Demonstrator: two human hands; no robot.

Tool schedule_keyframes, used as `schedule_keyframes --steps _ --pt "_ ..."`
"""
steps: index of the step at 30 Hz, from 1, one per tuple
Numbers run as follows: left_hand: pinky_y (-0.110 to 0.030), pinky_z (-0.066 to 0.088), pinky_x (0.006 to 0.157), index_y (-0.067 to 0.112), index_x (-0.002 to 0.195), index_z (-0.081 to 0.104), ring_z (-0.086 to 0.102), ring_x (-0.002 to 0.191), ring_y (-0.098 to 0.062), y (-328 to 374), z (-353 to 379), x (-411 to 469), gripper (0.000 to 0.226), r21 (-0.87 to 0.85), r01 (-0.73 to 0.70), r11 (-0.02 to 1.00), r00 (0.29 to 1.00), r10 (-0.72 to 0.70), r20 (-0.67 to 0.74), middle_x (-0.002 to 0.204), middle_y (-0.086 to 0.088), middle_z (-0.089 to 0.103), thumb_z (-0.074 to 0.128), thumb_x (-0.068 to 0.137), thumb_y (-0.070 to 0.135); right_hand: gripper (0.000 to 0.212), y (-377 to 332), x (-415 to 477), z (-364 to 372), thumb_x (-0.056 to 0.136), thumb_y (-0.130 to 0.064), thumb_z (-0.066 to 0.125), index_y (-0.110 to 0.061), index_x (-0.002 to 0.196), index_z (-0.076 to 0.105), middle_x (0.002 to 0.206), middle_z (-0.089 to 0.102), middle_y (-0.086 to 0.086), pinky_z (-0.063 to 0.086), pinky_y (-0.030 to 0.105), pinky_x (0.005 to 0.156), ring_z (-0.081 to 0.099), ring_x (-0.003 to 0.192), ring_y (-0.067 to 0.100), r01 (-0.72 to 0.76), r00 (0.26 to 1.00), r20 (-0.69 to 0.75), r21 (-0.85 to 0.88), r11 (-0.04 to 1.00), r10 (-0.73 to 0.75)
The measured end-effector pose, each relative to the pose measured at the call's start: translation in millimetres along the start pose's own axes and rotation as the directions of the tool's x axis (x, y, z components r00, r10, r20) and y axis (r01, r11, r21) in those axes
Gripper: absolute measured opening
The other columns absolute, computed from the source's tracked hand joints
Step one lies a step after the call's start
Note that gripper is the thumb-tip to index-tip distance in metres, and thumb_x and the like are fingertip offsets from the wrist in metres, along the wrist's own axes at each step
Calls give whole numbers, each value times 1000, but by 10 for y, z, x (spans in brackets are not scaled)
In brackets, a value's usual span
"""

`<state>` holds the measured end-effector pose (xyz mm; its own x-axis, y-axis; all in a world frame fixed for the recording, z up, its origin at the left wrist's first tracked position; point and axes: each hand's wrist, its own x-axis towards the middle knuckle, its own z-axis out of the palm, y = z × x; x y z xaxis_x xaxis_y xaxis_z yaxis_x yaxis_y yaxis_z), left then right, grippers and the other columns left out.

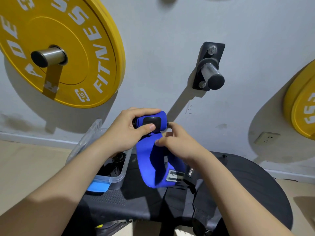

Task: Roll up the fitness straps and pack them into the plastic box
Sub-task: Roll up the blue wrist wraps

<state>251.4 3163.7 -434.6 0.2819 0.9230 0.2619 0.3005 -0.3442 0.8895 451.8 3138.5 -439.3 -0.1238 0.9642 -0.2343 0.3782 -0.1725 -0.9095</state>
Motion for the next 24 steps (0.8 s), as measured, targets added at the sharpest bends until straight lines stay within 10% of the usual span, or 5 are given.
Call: schedule_keyframes --steps 7,11,17,24 --pt "-26 59 97 45 140 69 66 114 -4 76 46 -34 50 93 -105 990 983 117 -138 129 5 66 78 99 18 56 82 39 -18 87 -12 65 -31 138 51 92 65 0 53 31 72 66 83 17 73 997 63 -382 921 -53" --pt "-26 57 98 40 138 71 64 108 -1 98 60 -28 50 112 -116 987 970 136 -201 124 0 66 79 97 14 30 112 72 -2 95 -1 41 -14 105 66 84 65 -4 45 23 61 61 83 22 -1 992 113 -454 891 58" --pt "-21 53 102 40 135 72 62 118 3 168 180 -5 52 123 -170 978 955 195 -223 130 6 64 80 94 8 35 155 167 82 99 -13 36 -30 108 66 71 76 -6 55 30 55 69 55 14 -218 974 40 -88 972 222" --pt "-23 51 105 35 136 73 63 121 -6 219 285 41 53 152 -231 961 921 266 -283 129 5 62 79 93 5 34 12 195 -21 106 -11 37 -3 106 71 71 78 14 57 29 42 76 55 24 -368 925 35 342 865 379"
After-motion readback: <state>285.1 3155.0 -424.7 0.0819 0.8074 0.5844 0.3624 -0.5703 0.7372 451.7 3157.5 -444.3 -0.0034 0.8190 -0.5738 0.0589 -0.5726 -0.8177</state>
